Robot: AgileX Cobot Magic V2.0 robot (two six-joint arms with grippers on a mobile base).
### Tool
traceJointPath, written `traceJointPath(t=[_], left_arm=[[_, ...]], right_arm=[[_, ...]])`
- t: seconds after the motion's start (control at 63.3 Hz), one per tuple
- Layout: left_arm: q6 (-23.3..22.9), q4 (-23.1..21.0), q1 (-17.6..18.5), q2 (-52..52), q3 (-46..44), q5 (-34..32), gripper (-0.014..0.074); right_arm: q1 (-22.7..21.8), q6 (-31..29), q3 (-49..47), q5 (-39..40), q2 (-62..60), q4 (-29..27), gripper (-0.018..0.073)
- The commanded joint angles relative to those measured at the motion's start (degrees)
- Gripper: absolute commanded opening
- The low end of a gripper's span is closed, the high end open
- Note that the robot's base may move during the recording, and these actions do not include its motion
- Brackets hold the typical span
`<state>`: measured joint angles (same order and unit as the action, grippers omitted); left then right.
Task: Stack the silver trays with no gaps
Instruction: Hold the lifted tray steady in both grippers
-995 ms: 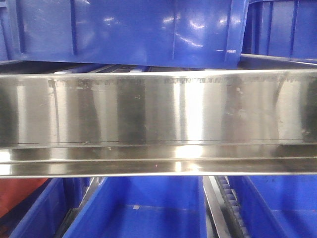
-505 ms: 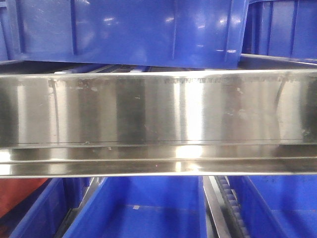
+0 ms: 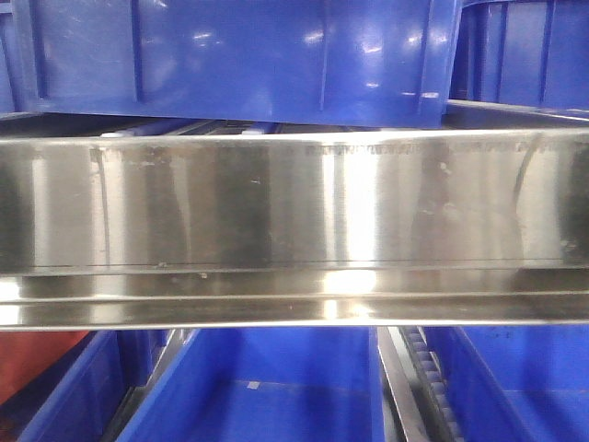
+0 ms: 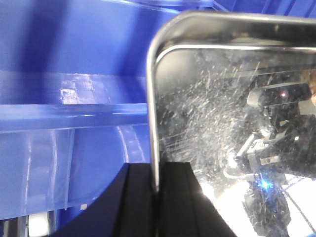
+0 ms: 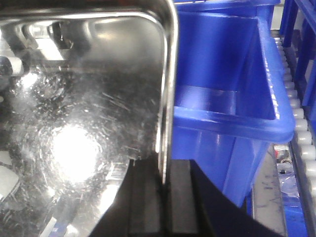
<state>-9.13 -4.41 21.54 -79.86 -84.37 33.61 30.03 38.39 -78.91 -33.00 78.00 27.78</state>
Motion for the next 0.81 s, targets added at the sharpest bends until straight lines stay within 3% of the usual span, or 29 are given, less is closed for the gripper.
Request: traceJointPath(t=[0.0,0.789], left_arm=[[-0.1,-0.3,-0.1,1.2,-0.9,-2.2,-0.0016],[-0.1,-0.3,-0.1,1.2,-0.9,-2.2,-0.0016]], right_arm=[[-0.2,-1.0,-0.5,2.6,-0.4,1.6,-0.0077],[-0.2,-1.0,-0.5,2.6,-0.4,1.6,-0.0077]])
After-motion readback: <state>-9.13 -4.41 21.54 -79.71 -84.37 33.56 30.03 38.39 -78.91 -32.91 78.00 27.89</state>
